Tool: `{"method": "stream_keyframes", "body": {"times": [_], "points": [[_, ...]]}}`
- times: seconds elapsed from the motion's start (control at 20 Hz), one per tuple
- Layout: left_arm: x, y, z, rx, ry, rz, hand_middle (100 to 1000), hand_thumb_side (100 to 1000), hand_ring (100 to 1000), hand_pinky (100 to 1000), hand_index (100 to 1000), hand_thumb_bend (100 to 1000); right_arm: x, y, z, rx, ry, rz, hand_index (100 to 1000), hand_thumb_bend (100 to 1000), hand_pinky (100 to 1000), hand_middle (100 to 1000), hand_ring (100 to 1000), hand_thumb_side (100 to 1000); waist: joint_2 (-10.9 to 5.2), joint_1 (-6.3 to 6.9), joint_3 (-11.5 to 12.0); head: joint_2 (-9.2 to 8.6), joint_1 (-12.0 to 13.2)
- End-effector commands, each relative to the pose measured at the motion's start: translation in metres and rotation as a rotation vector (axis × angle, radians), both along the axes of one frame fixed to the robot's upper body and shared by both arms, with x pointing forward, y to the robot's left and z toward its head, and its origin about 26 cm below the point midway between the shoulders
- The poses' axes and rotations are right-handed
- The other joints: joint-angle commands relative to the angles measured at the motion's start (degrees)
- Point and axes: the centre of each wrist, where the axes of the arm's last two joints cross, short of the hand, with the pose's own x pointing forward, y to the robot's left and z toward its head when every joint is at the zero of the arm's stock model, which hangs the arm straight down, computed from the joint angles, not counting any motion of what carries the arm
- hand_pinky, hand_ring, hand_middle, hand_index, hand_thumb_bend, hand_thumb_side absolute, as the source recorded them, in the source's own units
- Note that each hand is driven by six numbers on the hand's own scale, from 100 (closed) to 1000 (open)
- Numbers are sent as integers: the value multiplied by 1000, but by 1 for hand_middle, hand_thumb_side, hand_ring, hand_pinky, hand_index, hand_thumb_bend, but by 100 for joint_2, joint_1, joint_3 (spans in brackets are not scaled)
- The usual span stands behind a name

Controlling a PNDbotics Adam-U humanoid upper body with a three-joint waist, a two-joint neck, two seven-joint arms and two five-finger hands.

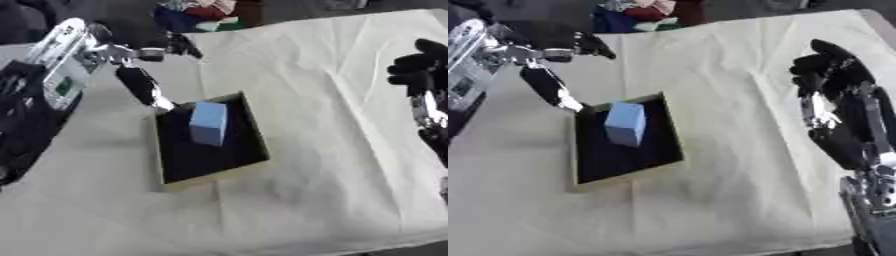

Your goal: Pick up objects on the table and place them in the box.

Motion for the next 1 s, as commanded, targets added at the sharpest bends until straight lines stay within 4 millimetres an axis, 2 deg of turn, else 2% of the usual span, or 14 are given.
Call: {"method": "stream_keyframes", "body": {"times": [0.05,0.15,0.25,0.45,0.65,1.0], "points": [[-2,17,18,-22,-72,75,876,701,848,913,972,585,-2,-3,9,-14,-28,-2,874,100,714,678,724,501,-103,-7,-2,27,-3],[0,38,14,-30,-76,157,870,704,843,907,967,584,-2,-5,8,-13,-24,-11,873,100,714,678,724,501,-125,0,110,27,-91],[3,65,13,-45,-90,261,867,707,841,903,965,585,-2,-5,8,-11,-24,-11,872,100,714,678,724,501,-122,-8,123,27,-83],[1,99,5,-124,-123,408,862,713,838,898,963,581,-2,-4,8,-9,-24,-10,870,100,714,677,724,501,-107,-35,158,27,-69],[-13,113,3,-168,-173,453,860,716,836,896,962,580,-2,-3,8,-7,-24,-9,869,100,713,677,724,503,-78,-56,249,27,-70],[-29,119,-3,-193,-180,463,855,710,832,891,959,577,-2,-3,7,-7,-22,-7,868,100,713,677,724,504,-73,-83,331,27,-60]]}}
